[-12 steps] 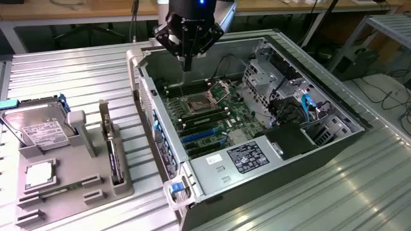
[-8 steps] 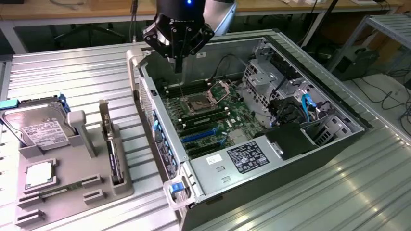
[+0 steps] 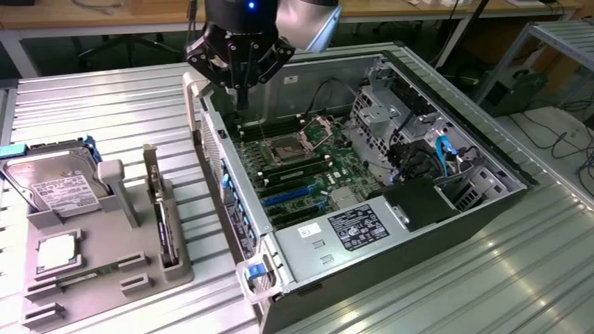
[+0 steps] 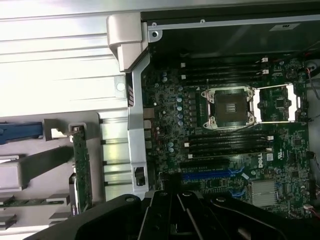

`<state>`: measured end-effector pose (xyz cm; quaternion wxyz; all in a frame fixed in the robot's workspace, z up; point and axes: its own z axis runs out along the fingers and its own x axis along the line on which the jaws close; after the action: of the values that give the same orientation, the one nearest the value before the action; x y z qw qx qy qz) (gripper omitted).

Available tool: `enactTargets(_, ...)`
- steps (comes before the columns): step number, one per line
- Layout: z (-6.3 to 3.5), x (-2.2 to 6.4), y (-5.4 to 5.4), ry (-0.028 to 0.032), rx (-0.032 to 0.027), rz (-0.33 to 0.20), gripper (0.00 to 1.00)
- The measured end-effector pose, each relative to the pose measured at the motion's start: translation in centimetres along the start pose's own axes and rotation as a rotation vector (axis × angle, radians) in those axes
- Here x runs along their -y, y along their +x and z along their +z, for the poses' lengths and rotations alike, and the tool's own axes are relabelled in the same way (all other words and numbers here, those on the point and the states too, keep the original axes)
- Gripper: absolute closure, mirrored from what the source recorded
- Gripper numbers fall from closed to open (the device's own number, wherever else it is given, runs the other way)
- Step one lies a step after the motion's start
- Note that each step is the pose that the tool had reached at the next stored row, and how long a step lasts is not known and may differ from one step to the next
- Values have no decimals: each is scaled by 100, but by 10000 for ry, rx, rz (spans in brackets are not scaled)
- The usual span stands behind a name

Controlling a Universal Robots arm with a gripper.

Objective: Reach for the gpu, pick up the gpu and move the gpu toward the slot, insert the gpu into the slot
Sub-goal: 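Reach for the gpu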

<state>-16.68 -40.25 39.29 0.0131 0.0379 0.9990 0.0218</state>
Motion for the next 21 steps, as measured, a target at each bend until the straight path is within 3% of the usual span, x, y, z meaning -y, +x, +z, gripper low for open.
enactTargets(21, -2, 49, 137, 0, 0, 0, 89)
